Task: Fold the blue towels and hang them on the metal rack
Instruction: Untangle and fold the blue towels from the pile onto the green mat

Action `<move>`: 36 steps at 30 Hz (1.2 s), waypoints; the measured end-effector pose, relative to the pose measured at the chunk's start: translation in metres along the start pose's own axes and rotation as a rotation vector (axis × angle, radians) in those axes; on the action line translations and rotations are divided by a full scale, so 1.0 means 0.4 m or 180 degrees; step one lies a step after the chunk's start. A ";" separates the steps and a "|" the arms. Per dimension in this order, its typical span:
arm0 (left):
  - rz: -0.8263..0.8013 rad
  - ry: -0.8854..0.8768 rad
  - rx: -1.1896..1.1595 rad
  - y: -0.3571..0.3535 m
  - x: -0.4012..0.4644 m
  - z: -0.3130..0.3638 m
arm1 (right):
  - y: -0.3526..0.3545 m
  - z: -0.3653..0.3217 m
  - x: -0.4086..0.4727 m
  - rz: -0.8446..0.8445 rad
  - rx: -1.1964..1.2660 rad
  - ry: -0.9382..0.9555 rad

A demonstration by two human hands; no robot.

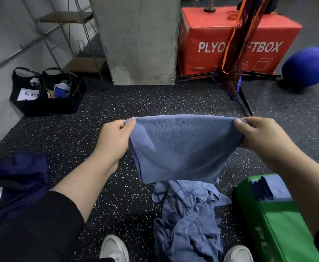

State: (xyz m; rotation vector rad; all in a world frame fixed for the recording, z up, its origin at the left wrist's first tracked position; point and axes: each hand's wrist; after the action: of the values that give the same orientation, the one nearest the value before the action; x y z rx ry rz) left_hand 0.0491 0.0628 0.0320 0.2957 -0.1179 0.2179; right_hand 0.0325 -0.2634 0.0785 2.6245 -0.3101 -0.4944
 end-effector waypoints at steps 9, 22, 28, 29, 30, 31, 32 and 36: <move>0.0235 -0.0086 -0.0440 -0.133 -0.061 0.059 | -0.131 -0.037 -0.055 -0.0856 0.0502 -0.0295; -0.0260 -0.1071 0.0655 -0.173 -0.112 0.100 | -0.236 -0.052 -0.091 -0.1502 0.1194 -0.0496; -0.0328 -0.1524 0.1133 -0.187 -0.121 0.095 | -0.239 -0.048 -0.085 -0.1622 0.1529 -0.0759; -0.0374 -0.1597 0.1260 -0.190 -0.124 0.096 | -0.238 -0.047 -0.084 -0.1650 0.1602 -0.0804; -0.0496 -0.1649 0.1336 -0.192 -0.125 0.095 | -0.237 -0.046 -0.083 -0.1667 0.1641 -0.0820; -0.0704 -0.1624 0.1372 -0.195 -0.128 0.097 | -0.234 -0.043 -0.081 -0.1659 0.1630 -0.0814; -0.0940 -0.1610 0.1319 -0.198 -0.133 0.098 | -0.231 -0.038 -0.075 -0.1594 0.1532 -0.0772; -0.1079 -0.1749 0.1192 -0.186 -0.144 0.091 | -0.205 -0.025 -0.043 -0.0979 0.0448 -0.0341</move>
State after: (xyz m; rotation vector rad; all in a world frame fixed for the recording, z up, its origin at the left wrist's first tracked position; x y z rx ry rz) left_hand 0.0073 -0.0290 0.0375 0.7377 -0.5687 -0.1879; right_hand 0.0316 -0.1830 0.0535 2.8027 0.0304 -0.7404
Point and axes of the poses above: each hand's wrist, its own x-axis towards the middle knuckle, its own y-axis out of the back of the hand, z = x × y, and after that the axes turned 13 degrees about -y, right-handed
